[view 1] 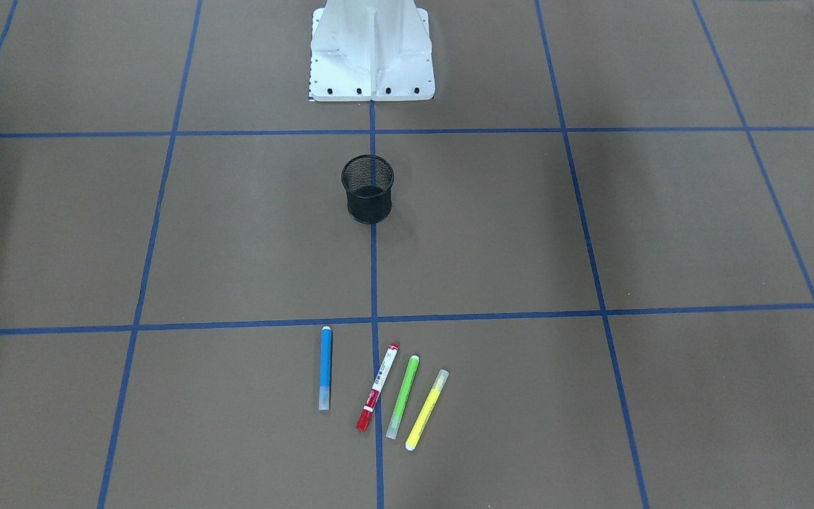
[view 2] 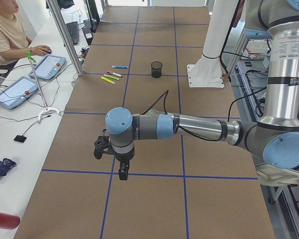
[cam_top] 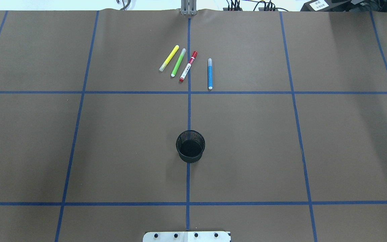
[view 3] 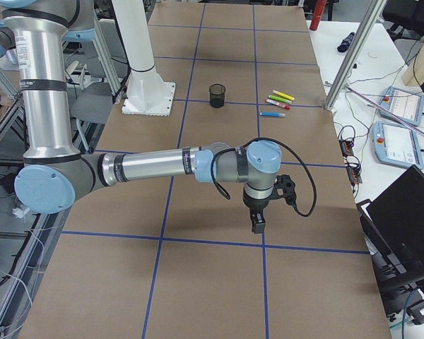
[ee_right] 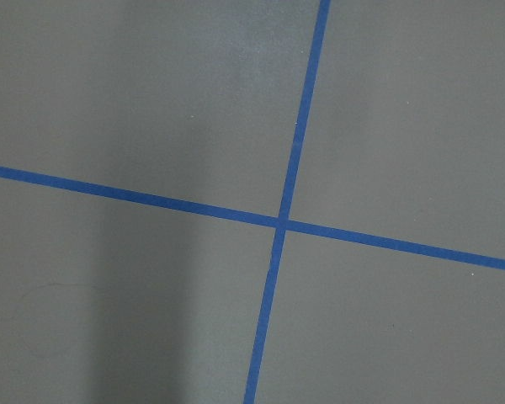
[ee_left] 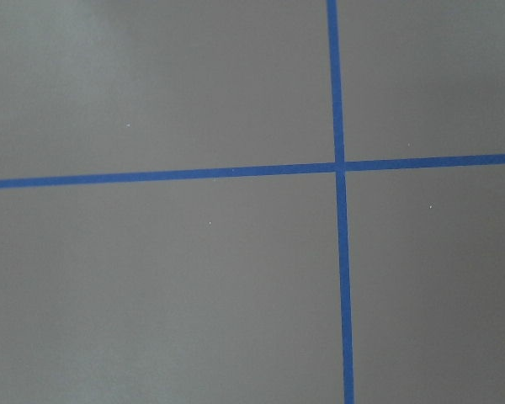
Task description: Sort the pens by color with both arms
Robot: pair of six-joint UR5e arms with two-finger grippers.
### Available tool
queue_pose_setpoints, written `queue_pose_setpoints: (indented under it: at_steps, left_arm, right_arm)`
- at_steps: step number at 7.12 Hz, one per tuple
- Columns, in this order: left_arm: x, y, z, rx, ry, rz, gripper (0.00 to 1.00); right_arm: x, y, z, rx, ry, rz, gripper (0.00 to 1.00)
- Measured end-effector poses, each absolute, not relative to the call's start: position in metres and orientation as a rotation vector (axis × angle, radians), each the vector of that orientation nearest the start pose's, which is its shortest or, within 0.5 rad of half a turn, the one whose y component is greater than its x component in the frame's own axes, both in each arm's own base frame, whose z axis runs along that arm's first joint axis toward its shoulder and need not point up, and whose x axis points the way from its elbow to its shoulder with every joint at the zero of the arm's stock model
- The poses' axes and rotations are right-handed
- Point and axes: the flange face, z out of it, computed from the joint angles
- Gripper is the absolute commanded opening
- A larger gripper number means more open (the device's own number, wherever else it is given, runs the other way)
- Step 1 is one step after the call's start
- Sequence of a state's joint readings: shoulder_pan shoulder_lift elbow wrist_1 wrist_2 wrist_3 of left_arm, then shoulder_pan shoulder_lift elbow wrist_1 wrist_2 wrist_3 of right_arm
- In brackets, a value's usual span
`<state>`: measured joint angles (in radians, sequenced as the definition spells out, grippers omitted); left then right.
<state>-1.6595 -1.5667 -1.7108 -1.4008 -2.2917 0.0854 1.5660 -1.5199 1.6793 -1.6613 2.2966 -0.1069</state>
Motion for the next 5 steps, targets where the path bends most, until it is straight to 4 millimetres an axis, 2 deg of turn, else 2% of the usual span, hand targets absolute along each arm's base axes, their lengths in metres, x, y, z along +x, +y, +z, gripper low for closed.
queue_pose_setpoints:
  at_steps: [3, 5]
  left_arm:
    - [-0.1086, -0.4741, 0.6162, 0.019, 0.732, -0.031, 1.0]
    - [-0.1068, -0.4754, 0.6109, 0.028, 0.752, -0.028, 1.0]
  right_arm:
    - [0.0648, -0.5091, 0.5963, 0.104, -0.724, -0.134, 0.99]
    - [0.0645, -0.5087, 0.5969, 0.101, -0.723, -0.128, 0.99]
